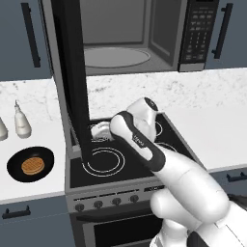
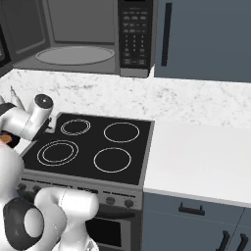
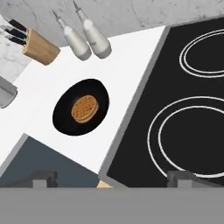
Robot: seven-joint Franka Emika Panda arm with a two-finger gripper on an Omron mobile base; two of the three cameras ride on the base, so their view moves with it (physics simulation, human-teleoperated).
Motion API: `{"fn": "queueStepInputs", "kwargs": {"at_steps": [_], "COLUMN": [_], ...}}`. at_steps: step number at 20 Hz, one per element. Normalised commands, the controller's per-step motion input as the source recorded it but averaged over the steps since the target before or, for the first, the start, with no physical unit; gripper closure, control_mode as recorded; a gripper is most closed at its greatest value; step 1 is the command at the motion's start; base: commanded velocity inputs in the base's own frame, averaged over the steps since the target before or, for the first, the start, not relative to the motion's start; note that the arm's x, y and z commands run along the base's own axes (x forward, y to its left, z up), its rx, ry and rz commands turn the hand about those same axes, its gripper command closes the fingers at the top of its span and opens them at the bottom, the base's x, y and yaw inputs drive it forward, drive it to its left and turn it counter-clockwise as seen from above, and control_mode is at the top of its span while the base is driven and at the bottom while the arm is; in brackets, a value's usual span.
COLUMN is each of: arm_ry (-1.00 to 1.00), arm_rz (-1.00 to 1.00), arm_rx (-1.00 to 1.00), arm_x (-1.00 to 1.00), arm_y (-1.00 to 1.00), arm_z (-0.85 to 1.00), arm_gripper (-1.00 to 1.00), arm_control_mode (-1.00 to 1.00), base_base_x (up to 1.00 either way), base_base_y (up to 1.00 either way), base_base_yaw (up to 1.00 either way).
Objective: Open the microwave, place the bowl with waffle inside the microwave, then close the microwave door and turn it on.
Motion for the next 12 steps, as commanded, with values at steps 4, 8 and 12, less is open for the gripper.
{"fn": "queueStepInputs", "kwargs": {"at_steps": [4,8,12], "arm_ry": [0.18,0.03,0.03], "arm_rz": [0.00,0.00,0.00], "arm_rx": [0.00,-0.09,-0.08], "arm_x": [0.68,0.36,0.42], "arm_y": [0.63,0.90,0.73], "arm_z": [-0.31,-0.33,-0.35], "arm_gripper": [-1.00,-1.00,-1.00], "arm_control_mode": [-1.00,-1.00,-1.00], "base_base_x": [0.00,0.00,0.00], "base_base_y": [0.00,0.00,0.00], "base_base_yaw": [0.00,0.00,0.00]}}
